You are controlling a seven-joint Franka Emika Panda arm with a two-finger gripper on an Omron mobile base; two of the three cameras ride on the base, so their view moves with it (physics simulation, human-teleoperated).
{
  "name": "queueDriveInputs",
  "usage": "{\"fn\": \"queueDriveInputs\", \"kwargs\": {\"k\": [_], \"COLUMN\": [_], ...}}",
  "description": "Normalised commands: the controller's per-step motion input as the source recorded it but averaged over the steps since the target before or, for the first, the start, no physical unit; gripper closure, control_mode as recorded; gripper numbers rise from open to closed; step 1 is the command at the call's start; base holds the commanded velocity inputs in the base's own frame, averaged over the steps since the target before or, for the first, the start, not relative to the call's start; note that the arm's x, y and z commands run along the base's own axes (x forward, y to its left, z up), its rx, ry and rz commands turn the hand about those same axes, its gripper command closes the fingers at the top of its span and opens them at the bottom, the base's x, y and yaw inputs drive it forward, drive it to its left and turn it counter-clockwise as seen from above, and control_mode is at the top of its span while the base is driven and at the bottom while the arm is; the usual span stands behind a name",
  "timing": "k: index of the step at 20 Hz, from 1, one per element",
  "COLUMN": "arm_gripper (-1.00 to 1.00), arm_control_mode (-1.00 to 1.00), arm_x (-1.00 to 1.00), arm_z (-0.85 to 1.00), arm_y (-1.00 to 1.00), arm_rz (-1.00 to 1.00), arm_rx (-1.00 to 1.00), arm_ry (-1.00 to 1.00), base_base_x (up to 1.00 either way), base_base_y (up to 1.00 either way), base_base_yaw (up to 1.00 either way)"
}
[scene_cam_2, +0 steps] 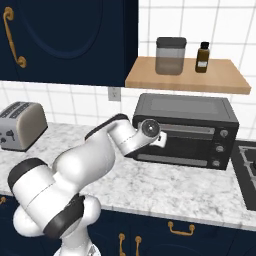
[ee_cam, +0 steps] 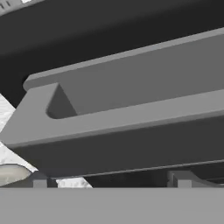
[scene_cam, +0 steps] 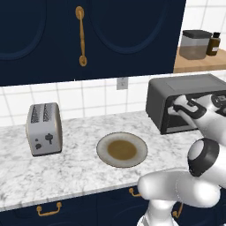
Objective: Pick up the kebab skewer and baguette bread, and place them inside the toaster oven. Close the toaster oven door and start by setting the timer.
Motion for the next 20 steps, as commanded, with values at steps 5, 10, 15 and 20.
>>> {"fn": "queueDriveInputs", "kwargs": {"k": [5, 10, 15, 20], "arm_gripper": [-1.00, -1.00, -1.00, -1.00], "arm_control_mode": [-1.00, -1.00, -1.00, -1.00], "arm_x": [-0.51, -0.58, -0.09, -0.05], "arm_z": [0.00, 0.05, 0.23, 0.43], "arm_y": [0.00, -0.28, -0.64, -0.74], "arm_rz": [0.00, 0.00, 0.00, 0.00], "arm_rx": [-0.04, 0.00, -0.01, -0.02], "arm_ry": [0.00, 0.00, -0.05, -0.12], "base_base_x": [0.00, 0.00, 0.00, 0.00], "base_base_y": [0.00, 0.00, 0.00, 0.00], "base_base_yaw": [0.00, 0.00, 0.00, 0.00]}}
